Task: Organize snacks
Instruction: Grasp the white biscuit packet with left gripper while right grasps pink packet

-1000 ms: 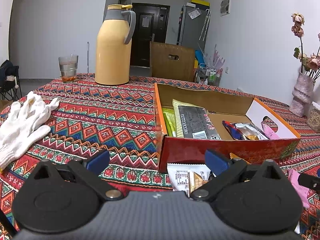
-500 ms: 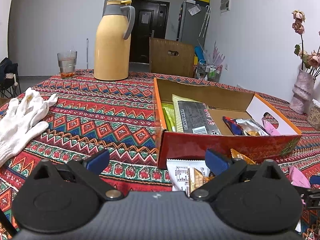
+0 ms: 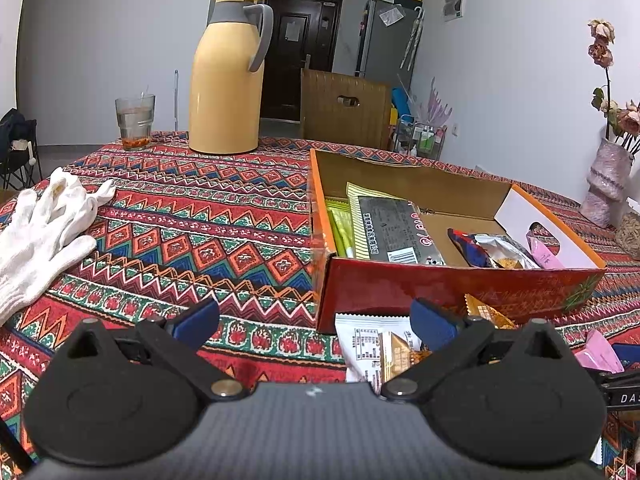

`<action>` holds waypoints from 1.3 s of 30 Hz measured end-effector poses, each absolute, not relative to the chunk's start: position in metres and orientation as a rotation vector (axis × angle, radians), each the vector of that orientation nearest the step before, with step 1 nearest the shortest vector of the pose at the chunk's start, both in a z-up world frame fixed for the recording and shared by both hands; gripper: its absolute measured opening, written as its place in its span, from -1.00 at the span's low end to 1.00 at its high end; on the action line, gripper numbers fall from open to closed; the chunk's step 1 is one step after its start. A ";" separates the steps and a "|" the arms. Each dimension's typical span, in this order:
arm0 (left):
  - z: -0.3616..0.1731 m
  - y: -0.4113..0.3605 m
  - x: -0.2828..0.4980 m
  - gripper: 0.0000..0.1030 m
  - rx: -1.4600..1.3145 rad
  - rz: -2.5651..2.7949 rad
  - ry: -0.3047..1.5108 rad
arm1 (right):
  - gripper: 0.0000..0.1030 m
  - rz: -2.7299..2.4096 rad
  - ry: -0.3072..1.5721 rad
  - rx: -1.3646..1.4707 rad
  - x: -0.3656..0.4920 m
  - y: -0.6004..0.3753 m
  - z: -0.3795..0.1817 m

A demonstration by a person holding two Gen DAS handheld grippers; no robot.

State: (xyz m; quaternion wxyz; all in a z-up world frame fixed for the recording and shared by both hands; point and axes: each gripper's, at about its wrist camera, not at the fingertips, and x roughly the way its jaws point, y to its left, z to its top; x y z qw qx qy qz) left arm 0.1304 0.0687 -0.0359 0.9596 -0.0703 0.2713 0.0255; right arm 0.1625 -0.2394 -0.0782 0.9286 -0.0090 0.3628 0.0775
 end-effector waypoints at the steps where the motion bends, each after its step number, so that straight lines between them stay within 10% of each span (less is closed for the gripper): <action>1: -0.036 0.069 0.130 1.00 -0.143 0.052 0.550 | 1.00 0.163 0.739 -0.014 0.162 -0.240 -0.078; 11: -0.038 0.070 0.132 1.00 -0.150 0.062 0.563 | 0.29 0.173 0.639 0.030 0.148 -0.245 -0.073; 39: -0.029 0.050 0.104 1.00 -0.075 0.073 0.760 | 0.28 0.138 0.429 0.132 0.110 -0.265 -0.050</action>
